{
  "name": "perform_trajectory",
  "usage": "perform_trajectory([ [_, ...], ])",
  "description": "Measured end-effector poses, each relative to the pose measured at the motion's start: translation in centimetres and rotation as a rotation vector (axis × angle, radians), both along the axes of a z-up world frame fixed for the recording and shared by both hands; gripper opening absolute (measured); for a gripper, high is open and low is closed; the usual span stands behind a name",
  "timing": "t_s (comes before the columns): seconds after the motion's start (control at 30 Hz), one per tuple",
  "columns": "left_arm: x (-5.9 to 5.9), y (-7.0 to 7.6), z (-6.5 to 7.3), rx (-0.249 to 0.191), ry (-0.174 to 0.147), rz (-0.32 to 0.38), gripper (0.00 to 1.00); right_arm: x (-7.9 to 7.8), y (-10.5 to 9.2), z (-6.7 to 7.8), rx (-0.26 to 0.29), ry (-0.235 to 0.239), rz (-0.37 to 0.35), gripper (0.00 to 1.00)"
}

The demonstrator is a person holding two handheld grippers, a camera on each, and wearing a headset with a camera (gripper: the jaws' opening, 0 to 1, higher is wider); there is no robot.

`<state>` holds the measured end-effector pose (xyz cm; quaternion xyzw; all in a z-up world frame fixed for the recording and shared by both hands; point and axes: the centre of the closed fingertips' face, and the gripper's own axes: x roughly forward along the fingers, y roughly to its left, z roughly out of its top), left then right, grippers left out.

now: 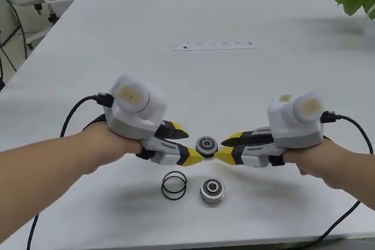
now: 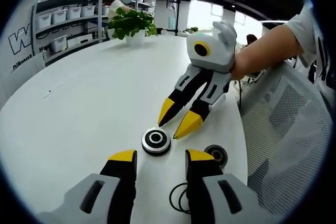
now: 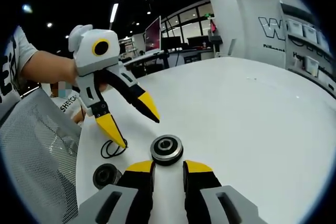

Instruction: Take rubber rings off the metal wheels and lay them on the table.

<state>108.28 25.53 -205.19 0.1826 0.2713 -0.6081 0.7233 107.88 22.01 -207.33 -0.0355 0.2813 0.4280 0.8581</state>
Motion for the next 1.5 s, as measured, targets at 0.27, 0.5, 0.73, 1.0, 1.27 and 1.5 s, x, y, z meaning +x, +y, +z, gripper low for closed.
perform_trajectory([
  [0.27,0.1,-0.9,0.0,-0.009,0.004,0.009,0.27,-0.2,0.2,-0.2,0.001,0.004,0.006,0.18],
  [0.5,0.1,-1.8,0.0,-0.013,0.003,0.006,0.23,-0.3,0.2,-0.4,0.001,0.006,0.004,0.18],
  [0.73,0.4,-2.0,-0.8,0.017,-0.011,-0.005,0.20,-0.3,0.0,-0.6,0.004,0.008,-0.001,0.18],
  [1.0,0.5,-2.5,-1.1,0.026,-0.039,-0.011,0.14,-0.3,-0.1,-0.6,0.007,0.007,-0.006,0.18],
  [1.27,0.8,-2.7,-1.2,0.034,-0.080,-0.014,0.10,-0.1,-0.2,-0.5,0.011,0.001,-0.012,0.18],
  [1.5,0.9,-2.7,-1.3,0.025,-0.092,0.003,0.07,0.0,0.2,-0.2,0.027,-0.003,-0.014,0.18],
])
